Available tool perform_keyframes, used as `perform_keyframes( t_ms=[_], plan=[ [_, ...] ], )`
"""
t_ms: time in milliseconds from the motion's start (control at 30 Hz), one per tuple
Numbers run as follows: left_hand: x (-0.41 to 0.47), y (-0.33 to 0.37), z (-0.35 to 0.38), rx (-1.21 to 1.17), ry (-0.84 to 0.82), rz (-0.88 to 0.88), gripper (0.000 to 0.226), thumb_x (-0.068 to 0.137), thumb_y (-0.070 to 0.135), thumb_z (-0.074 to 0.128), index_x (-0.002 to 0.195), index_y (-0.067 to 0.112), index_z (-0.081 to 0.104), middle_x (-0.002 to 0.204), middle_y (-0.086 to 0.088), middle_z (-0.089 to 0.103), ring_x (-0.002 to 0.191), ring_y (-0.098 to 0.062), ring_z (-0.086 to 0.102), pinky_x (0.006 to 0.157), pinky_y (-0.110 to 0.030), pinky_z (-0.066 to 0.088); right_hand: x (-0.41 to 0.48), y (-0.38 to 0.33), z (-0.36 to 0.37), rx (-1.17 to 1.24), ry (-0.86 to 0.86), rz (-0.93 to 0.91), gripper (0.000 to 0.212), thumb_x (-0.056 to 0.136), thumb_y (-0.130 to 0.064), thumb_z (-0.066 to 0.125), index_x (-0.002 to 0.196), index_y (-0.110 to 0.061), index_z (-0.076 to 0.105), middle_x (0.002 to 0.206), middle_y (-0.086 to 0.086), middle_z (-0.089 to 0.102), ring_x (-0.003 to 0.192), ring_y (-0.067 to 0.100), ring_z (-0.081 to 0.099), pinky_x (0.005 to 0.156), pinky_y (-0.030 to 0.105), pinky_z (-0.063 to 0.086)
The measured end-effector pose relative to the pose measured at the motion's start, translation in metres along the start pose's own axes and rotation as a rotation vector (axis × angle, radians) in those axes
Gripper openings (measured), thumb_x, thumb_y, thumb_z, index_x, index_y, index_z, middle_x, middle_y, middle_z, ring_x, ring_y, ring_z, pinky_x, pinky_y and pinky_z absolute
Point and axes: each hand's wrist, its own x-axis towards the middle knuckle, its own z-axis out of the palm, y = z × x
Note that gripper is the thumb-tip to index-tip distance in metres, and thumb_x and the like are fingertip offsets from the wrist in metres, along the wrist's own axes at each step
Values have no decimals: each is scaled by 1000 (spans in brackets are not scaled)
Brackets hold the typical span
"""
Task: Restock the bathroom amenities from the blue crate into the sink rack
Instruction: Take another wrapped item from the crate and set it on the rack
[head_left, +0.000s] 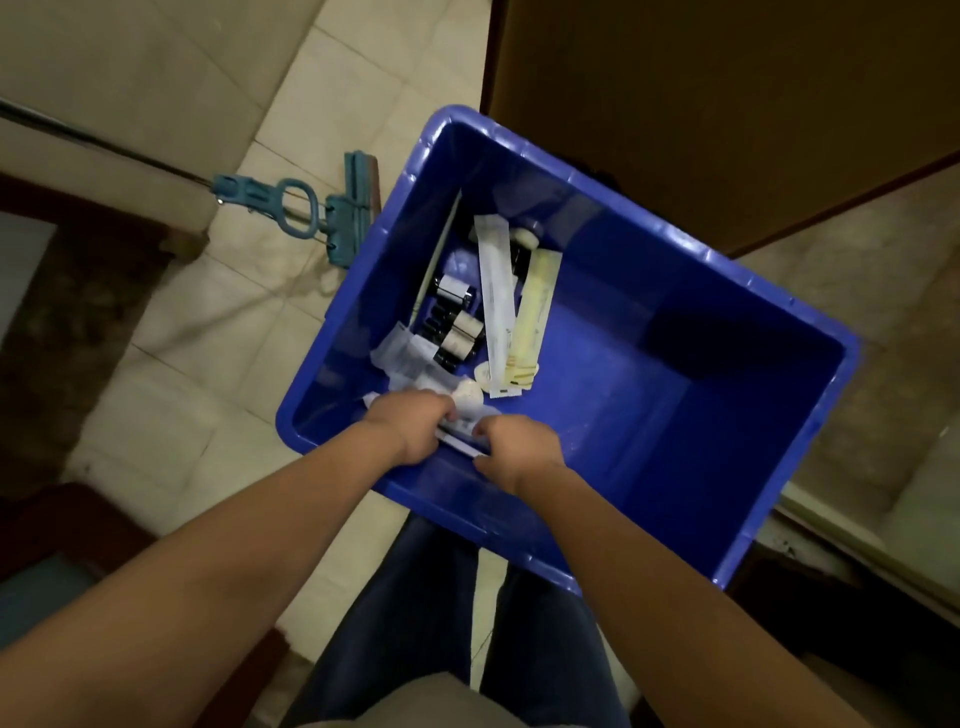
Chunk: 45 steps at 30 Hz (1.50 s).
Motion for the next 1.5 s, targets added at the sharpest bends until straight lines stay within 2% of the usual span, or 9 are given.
perform_keyframes(
  t_ms=[133, 167, 500, 733, 867, 1100, 1233, 1300, 1500],
  plan=[
    [6, -4, 4, -5, -14, -1, 45, 92, 13, 53, 133, 33, 51, 134, 0, 53, 117, -22, 53, 96, -38, 47, 11, -2, 11, -54, -6, 10, 1, 90, -20, 55, 89, -20, 54, 90, 1, 56, 80, 23, 51, 63, 29, 38],
    [8, -5, 5, -7, -15, -5, 45, 92, 13, 52, 133, 33, 51, 135, 0, 53, 117, -23, 53, 96, -38, 46, 14, -2, 13, -66, -1, 10, 6, 90, -18, 54, 86, -20, 51, 86, 0, 53, 79, 23, 50, 62, 29, 38],
    [13, -7, 8, -30, -47, -19, 45, 93, 14, 53, 133, 35, 50, 132, 2, 55, 114, -23, 55, 96, -39, 48, 28, 0, 25, -121, 9, -43, 16, 93, -16, 52, 104, -22, 63, 102, 1, 62, 87, 22, 57, 67, 29, 45],
    [5, 0, 0, 20, -31, -12, 35, 93, 17, 52, 124, 34, 55, 121, 1, 60, 105, -22, 58, 86, -37, 50, 14, 11, 14, 241, 47, -77, 4, 97, -22, 43, 94, -25, 43, 93, -1, 55, 84, 24, 51, 63, 32, 36],
    [-1, 9, -10, 46, 12, 20, 34, 91, 15, 54, 122, 27, 57, 116, -3, 61, 103, -26, 58, 85, -42, 51, 6, 14, -6, 359, 104, -34, 4, 98, -21, 40, 95, -22, 43, 94, 5, 60, 83, 27, 55, 63, 36, 41],
    [5, 9, -25, 65, 155, 11, 31, 89, 17, 59, 120, 19, 54, 116, -6, 57, 105, -26, 55, 72, -34, 43, 5, 18, -41, 475, 180, 71, 17, 89, -10, 38, 91, -26, 43, 92, 4, 59, 78, 26, 51, 54, 30, 31],
    [12, 5, -30, 66, 166, 4, 25, 92, 17, 58, 116, 16, 52, 115, -8, 54, 100, -27, 56, 68, -33, 39, 13, 21, -52, 503, 264, 95, 9, 93, -19, 41, 90, -22, 49, 92, 1, 62, 82, 26, 55, 57, 30, 37],
    [16, 4, -31, 68, 160, 10, 26, 92, 14, 57, 118, 16, 52, 116, -8, 53, 102, -28, 55, 68, -33, 39, 20, 21, -55, 501, 346, 95, 6, 93, -24, 47, 95, -21, 52, 98, -1, 62, 86, 24, 57, 61, 31, 41],
    [24, 1, -32, 110, 100, 35, 22, 90, 11, 54, 110, 20, 55, 111, -6, 57, 103, -26, 53, 74, -35, 44, 49, 17, -66, 505, 490, 70, 42, 92, -24, 57, 133, -20, 48, 135, -4, 52, 112, 19, 57, 71, 28, 40]
  ],
)
